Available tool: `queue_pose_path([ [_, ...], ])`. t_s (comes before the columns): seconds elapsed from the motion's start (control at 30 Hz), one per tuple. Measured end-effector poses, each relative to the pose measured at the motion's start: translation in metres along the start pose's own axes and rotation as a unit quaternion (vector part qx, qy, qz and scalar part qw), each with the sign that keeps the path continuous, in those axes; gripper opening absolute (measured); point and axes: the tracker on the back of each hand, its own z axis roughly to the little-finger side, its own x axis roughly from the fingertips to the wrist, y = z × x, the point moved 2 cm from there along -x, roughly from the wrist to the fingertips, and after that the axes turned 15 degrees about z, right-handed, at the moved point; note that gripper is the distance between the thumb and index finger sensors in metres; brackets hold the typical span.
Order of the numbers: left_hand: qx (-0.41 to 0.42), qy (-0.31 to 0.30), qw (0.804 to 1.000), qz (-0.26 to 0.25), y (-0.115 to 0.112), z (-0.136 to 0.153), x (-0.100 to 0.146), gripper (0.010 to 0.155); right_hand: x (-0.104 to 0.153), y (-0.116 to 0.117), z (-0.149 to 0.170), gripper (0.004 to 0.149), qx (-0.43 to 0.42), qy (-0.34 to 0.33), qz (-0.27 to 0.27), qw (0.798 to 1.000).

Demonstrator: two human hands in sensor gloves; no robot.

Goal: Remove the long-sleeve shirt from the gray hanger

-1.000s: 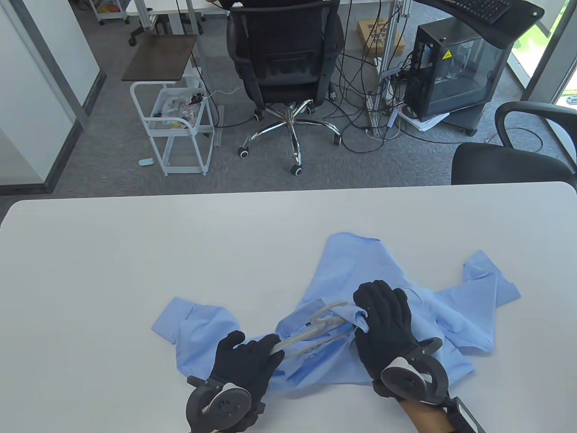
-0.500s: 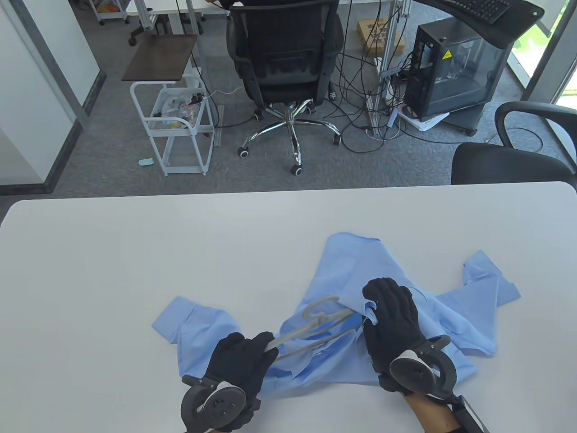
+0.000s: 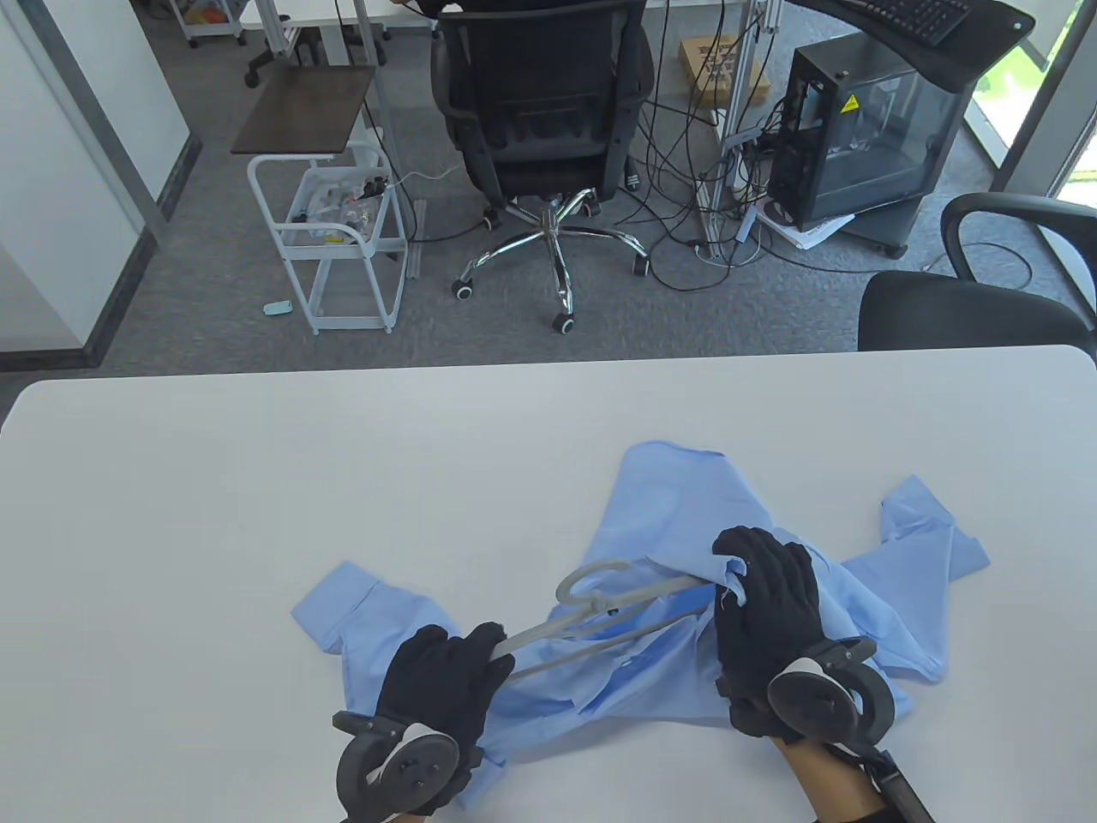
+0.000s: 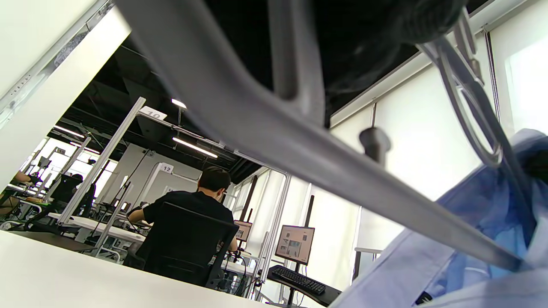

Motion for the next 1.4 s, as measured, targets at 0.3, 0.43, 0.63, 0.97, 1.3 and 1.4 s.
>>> queue_pose_path([
  [0.3, 0.015, 0.000, 1.000, 0.012, 0.004, 0.006, -0.001, 0.047, 0.002, 0.005, 0.002, 0.050, -0.003, -0.005, -0.018, 1.000],
  [0.43, 0.020, 0.000, 1.000, 0.009, 0.004, 0.006, -0.001, 0.047, 0.002, 0.003, 0.002, 0.050, 0.002, -0.006, -0.010, 1.000],
  [0.63, -0.005, -0.009, 1.000, -0.002, 0.006, 0.006, 0.001, 0.047, 0.006, 0.008, 0.007, 0.050, -0.004, 0.010, -0.019, 1.000],
  [0.97, -0.002, 0.014, 1.000, -0.004, 0.007, 0.012, 0.000, 0.048, 0.006, 0.007, 0.012, 0.050, -0.008, 0.029, -0.011, 0.999],
  [1.3, -0.024, 0.061, 0.998, -0.020, 0.007, 0.020, 0.001, 0.048, 0.004, 0.004, 0.020, 0.050, -0.004, 0.053, 0.005, 0.999],
  [1.4, -0.025, 0.074, 0.997, -0.019, 0.006, 0.022, 0.002, 0.048, 0.003, 0.000, 0.028, 0.051, -0.013, 0.083, 0.016, 0.996],
])
